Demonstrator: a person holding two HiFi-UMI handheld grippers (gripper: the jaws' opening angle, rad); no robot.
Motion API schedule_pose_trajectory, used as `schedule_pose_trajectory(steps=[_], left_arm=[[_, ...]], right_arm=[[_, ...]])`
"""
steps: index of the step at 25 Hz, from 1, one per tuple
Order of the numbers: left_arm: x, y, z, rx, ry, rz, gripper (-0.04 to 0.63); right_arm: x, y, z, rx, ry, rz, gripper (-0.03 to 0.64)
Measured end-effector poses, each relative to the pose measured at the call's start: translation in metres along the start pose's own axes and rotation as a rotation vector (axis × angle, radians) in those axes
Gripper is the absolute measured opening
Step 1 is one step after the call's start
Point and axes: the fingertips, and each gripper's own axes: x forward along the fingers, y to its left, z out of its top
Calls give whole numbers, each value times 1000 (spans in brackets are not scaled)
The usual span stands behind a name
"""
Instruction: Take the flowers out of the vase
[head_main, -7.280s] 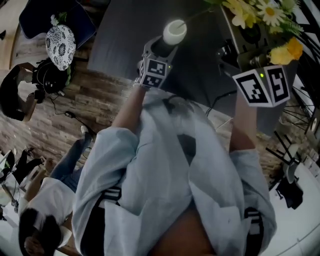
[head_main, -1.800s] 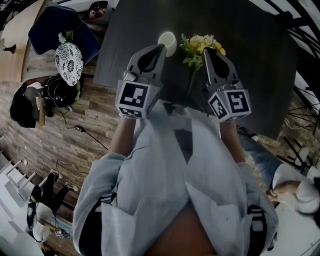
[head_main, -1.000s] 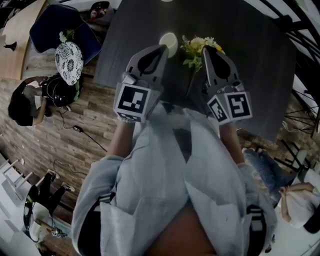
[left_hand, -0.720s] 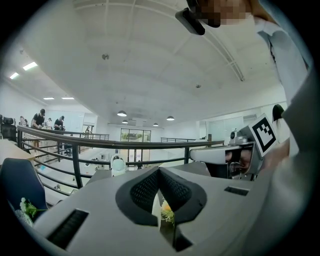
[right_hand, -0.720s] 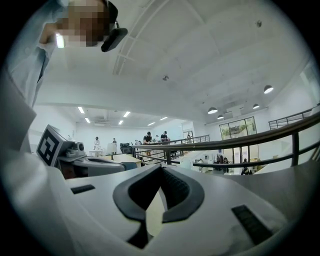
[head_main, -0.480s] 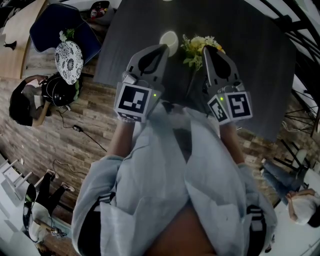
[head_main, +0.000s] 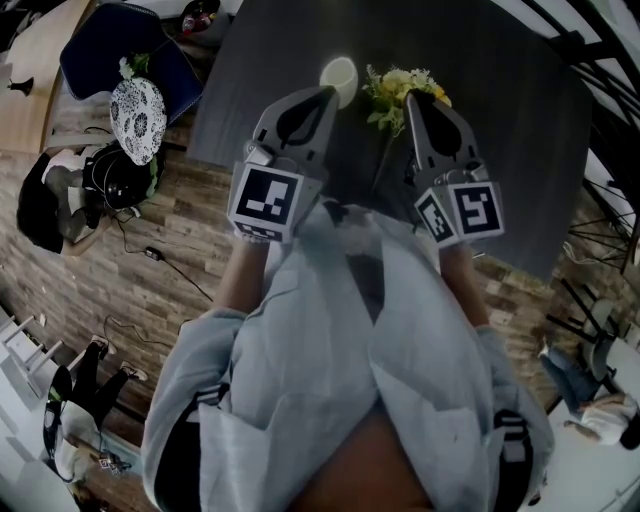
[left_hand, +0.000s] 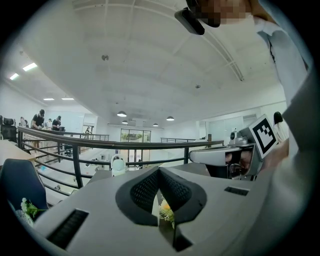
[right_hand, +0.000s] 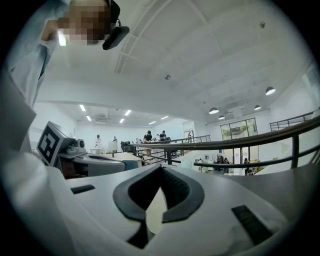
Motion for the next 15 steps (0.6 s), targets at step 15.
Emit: schedule_pose_trajectory(steps=[15], left_arm=[[-8,-6,-4,-7,4,6,5]], right_arm=[[-7,3,-4,2,12,7,-3]])
